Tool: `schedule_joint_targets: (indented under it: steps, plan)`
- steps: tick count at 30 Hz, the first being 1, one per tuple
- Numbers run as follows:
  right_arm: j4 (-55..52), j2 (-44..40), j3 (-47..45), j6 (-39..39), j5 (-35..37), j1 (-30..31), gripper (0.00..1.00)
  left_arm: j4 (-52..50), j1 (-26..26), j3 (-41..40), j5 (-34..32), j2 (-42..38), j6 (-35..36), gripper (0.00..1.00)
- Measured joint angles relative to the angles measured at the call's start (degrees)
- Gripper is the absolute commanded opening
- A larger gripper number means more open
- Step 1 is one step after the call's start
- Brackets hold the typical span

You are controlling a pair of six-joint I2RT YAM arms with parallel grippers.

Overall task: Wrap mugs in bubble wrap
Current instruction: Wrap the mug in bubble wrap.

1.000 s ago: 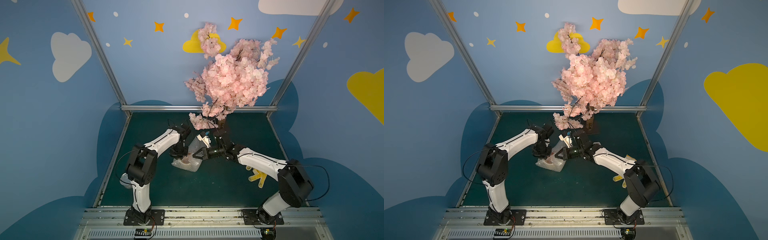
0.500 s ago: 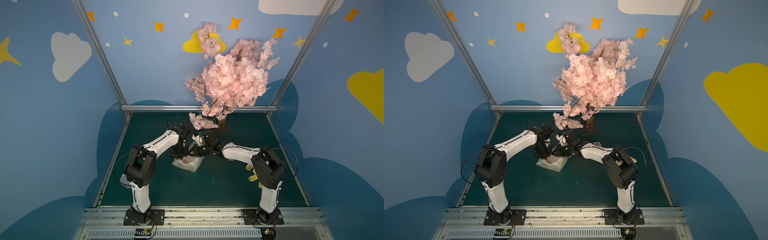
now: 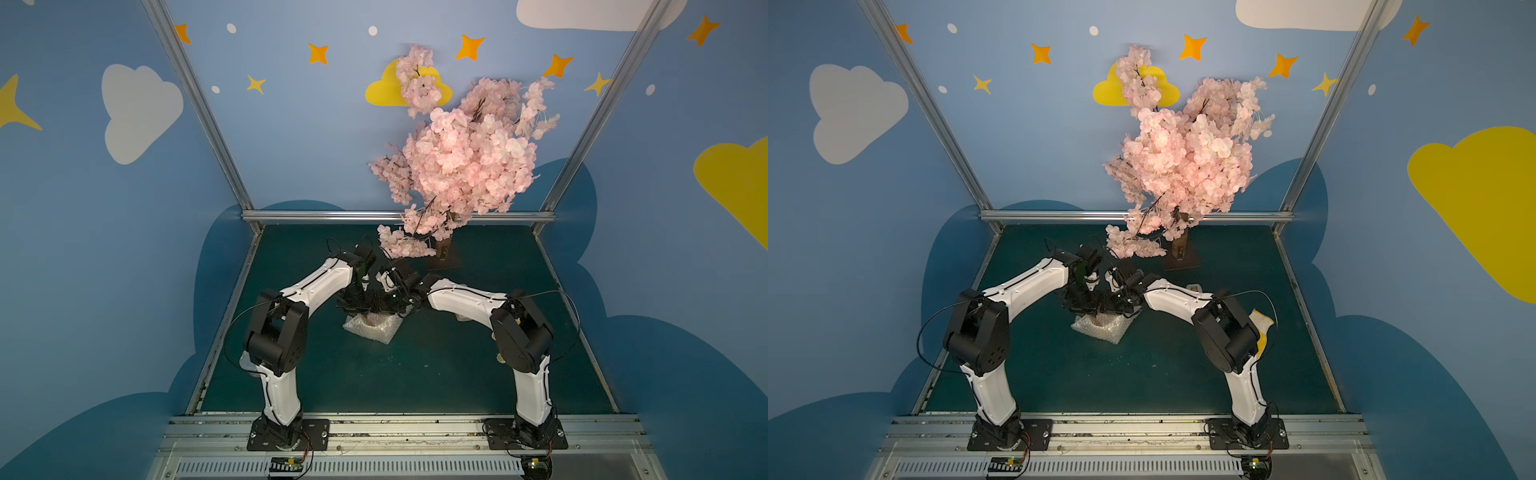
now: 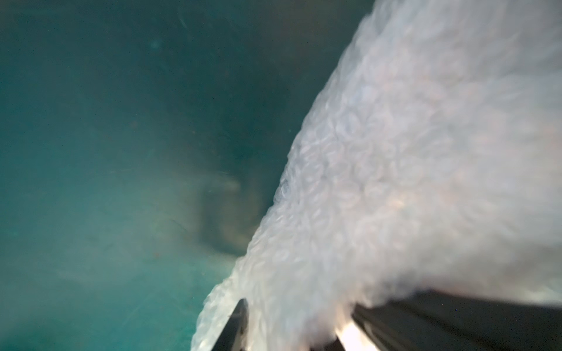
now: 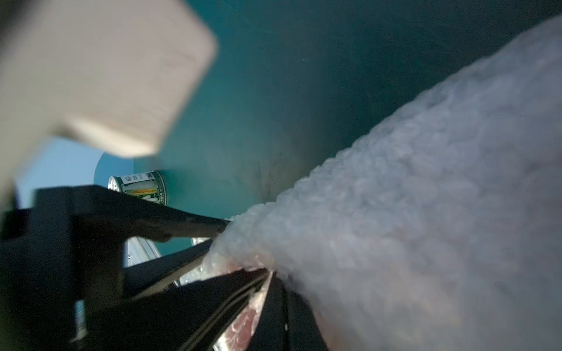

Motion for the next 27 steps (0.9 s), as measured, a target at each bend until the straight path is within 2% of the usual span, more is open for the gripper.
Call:
schedule_joint_targets:
  steps: [3, 9, 12, 19, 22, 27]
  plan:
    - [-1.0, 0.1, 0.5, 1.7, 1.4, 0.5, 0.00, -0.5, 0.2, 1.4, -0.1, -3.4, -0.4, 0.54]
    - [-1.3, 0.1, 0.5, 7.6, 3.7, 1.0, 0.00, -3.3, 0.3, 1.9, 0.8, -11.0, -3.9, 0.57]
    - [0.2, -0.2, -0.5, 11.6, 4.8, 1.1, 0.00, -3.9, 0.4, -1.8, 3.3, -13.8, -8.0, 0.58]
    - [5.9, -2.4, -5.3, 20.4, 9.3, 2.4, 0.00, 1.7, 0.3, -17.9, 8.0, -18.9, -19.2, 0.60]
    - [7.4, -2.6, -6.1, 23.8, 12.1, 3.5, 0.00, 4.5, 0.6, -19.8, 8.1, -20.5, -22.7, 0.65]
    - [8.7, -2.7, -6.6, 28.0, 15.9, 4.9, 0.00, 10.0, 2.0, -19.7, 9.4, -20.6, -26.2, 0.66]
